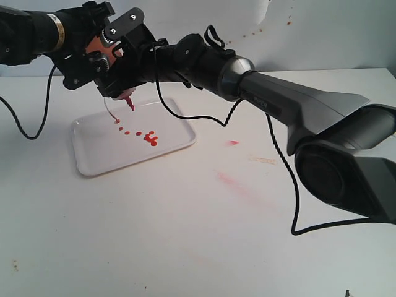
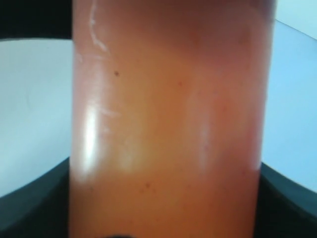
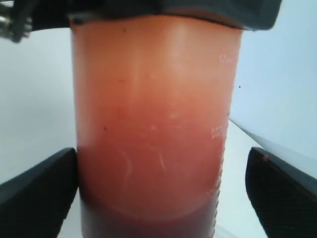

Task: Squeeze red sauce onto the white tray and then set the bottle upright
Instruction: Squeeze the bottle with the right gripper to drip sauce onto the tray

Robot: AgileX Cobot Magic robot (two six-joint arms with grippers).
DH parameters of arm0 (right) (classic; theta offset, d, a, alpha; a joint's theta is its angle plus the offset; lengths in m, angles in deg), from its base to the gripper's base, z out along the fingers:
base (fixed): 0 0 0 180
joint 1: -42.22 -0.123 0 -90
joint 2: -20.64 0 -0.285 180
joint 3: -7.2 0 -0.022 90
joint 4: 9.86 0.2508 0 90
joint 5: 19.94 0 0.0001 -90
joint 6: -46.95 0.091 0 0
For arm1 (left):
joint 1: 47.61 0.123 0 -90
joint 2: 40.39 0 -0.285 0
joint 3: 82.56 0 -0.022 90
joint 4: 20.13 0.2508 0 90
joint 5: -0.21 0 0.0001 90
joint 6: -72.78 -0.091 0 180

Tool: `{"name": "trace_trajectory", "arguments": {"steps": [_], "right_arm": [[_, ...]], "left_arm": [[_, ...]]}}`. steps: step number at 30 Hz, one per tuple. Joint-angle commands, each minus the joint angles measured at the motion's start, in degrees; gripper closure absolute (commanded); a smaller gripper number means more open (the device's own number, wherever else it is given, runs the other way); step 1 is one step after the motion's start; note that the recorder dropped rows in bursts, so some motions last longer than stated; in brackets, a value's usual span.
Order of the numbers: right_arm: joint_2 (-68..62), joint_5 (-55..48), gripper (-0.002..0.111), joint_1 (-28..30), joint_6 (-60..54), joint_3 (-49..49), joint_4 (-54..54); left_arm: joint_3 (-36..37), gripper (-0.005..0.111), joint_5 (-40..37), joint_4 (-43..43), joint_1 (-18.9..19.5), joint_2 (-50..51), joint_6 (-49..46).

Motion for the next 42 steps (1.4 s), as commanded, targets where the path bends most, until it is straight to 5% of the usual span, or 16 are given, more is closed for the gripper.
{"name": "trace_trajectory", "arguments": {"steps": [1,5,11,28,32,37,42], "right_arm": [[0.11,-1.23,0.028,-0.30,-0.03,0.03,1.28],[0.11,-2.26,0.048,-0.30,0.60,0.03,1.28],[0.11,-2.66,0.109,-0.30,1.96,0.03,1.28],[0.11,-3.90,0.108,-0.18,2.15,0.03,1.52],[0.11,-7.44,0.082,-0.18,-0.05,0.03,-0.13],[0.11,-6.15,0.006,-0.18,0.05,0.03,-3.62],[0.11,-5.82,0.003,-0.18,0.00,0.03,-4.52]], "left_arm": [[-0.31,0.107,0.10,-0.70,-0.01,-1.11,0.80],[-0.31,0.107,0.21,-0.70,-0.01,-1.11,0.80],[-0.31,0.107,0.21,-0.70,-0.01,-1.11,0.80],[-0.31,0.107,0.21,-0.70,-0.01,-1.11,0.80],[-0.31,0.107,0.21,-0.70,-0.01,-1.11,0.80],[-0.31,0.107,0.21,-0.70,-0.01,-1.11,0.80],[-0.31,0.107,0.21,-0.70,-0.01,-1.11,0.80]]}}
